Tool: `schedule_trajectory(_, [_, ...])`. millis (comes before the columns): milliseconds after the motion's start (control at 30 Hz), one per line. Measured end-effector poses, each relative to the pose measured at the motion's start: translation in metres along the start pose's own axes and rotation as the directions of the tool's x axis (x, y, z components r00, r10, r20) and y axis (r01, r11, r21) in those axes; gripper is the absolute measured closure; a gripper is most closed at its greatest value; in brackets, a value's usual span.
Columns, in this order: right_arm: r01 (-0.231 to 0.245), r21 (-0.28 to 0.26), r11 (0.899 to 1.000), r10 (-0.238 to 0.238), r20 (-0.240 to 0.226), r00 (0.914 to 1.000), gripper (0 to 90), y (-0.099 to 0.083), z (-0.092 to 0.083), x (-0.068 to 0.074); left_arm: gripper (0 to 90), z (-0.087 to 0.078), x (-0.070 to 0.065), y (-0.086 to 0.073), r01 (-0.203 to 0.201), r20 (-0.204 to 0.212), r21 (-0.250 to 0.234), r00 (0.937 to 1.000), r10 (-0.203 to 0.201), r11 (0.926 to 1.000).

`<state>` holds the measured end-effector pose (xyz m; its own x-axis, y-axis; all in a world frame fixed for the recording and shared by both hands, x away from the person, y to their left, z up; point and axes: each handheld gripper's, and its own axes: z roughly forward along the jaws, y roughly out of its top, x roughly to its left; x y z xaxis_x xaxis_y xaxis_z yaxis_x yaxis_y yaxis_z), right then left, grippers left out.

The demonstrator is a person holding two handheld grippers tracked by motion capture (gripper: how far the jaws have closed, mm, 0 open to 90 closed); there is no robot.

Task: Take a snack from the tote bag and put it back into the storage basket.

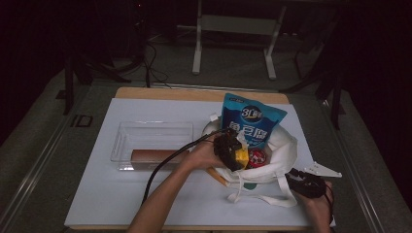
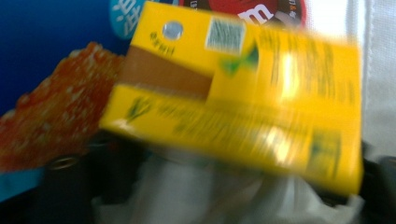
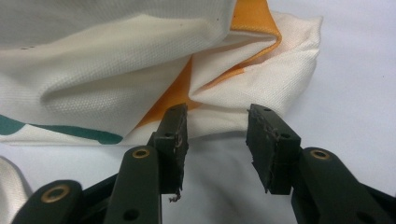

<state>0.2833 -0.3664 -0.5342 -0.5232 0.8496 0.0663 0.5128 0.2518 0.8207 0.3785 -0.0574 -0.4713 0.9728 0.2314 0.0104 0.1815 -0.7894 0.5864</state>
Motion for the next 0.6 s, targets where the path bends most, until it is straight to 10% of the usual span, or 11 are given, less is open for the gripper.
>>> schedule_trajectory(433, [0.000, 0.000, 1.000, 0.000, 0.000, 1.0000, 58.0, 0.000, 0.000, 0.000, 21.1, 0.002, -0.003, 0.003, -0.054, -0.037, -0.062, 0.9979, 0.052, 0.9966])
schedule_trajectory(600, [0.000, 0.002, 1.000, 0.000, -0.001, 1.0000, 57.9, 0.000, 0.000, 0.000, 23.9, 0.010, -0.002, 0.004, -0.040, -0.014, -0.004, 0.9991, 0.040, 0.9992])
